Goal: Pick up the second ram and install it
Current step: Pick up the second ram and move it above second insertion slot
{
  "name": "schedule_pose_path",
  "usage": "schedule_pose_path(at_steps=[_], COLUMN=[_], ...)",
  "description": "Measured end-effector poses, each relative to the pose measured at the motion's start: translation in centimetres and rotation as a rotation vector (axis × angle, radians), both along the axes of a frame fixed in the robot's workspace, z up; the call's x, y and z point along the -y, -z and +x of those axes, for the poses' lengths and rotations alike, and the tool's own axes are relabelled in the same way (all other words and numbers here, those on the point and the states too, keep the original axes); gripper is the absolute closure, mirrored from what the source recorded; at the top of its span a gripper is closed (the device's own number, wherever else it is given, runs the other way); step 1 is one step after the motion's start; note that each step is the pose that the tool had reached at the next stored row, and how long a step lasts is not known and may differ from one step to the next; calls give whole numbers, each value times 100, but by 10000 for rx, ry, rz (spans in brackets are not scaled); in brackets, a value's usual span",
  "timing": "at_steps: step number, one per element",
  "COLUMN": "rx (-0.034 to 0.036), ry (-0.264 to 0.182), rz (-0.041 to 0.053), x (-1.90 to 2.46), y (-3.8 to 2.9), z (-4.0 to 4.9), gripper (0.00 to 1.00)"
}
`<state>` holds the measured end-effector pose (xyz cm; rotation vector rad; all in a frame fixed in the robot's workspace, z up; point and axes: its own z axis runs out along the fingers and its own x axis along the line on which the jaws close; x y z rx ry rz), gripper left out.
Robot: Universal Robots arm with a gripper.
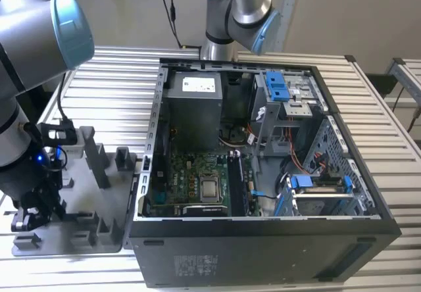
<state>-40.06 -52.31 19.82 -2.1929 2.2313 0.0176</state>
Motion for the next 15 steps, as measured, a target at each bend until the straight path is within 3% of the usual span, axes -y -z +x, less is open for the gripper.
schedule_pose_path(at_steps=[10,15], rx=[4,-1], ry=[0,-1], rz=[4,0], x=[0,0], y=[-2,-51], z=[0,0], gripper=[86,86])
